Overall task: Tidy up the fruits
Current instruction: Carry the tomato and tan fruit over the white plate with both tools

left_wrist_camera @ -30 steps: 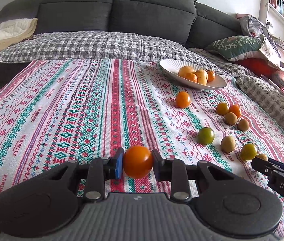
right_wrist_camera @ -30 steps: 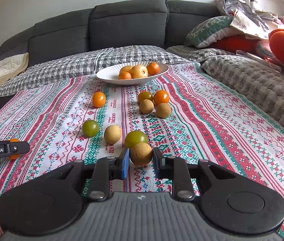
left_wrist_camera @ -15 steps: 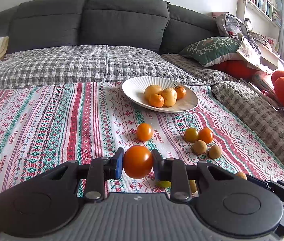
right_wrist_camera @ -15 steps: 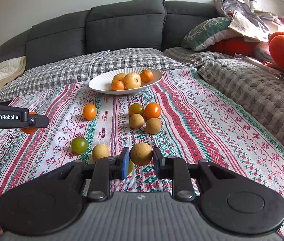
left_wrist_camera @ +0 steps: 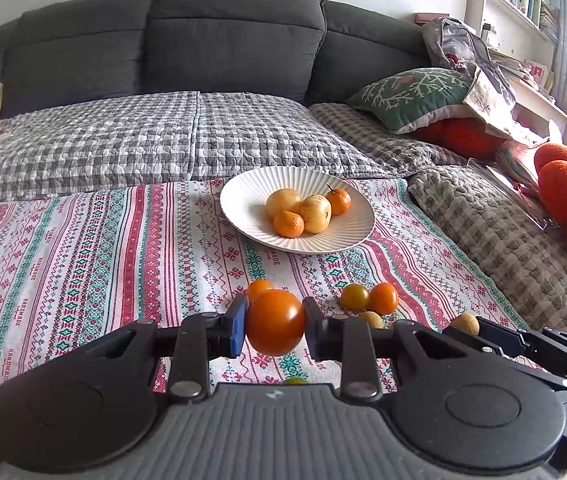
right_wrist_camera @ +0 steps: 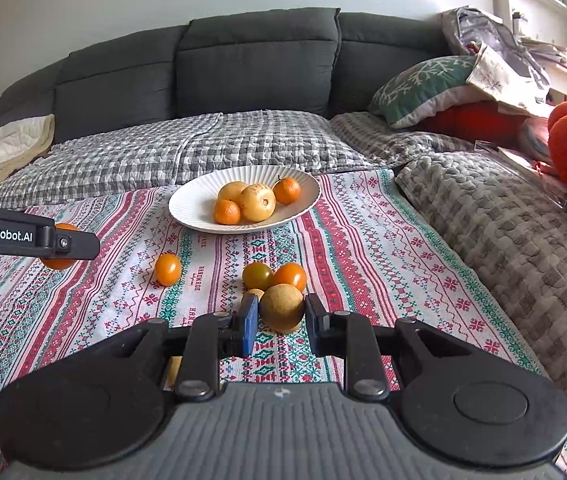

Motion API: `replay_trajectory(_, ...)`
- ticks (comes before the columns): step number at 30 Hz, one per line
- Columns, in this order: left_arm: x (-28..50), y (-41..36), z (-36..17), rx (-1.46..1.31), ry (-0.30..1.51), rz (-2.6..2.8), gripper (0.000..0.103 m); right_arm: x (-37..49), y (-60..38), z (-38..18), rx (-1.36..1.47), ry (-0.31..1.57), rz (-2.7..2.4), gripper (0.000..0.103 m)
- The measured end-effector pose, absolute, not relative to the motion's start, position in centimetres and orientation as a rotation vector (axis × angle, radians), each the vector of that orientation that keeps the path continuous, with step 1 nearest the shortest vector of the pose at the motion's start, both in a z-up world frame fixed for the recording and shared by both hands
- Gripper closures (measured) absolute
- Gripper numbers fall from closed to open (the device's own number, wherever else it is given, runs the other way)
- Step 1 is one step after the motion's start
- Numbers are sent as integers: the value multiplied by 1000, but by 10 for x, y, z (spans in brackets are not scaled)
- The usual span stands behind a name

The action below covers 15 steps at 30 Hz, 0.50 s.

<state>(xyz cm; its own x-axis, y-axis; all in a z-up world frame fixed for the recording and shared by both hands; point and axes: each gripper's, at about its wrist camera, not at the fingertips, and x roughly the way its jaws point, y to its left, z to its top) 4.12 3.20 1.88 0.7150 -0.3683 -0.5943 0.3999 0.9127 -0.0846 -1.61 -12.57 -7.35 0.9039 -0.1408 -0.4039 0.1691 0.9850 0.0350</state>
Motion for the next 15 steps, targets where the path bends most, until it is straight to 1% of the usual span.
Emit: replay_trajectory(15, 71, 2, 34, 127, 657, -437, 73, 18, -138, -51, 65, 433, -128, 81)
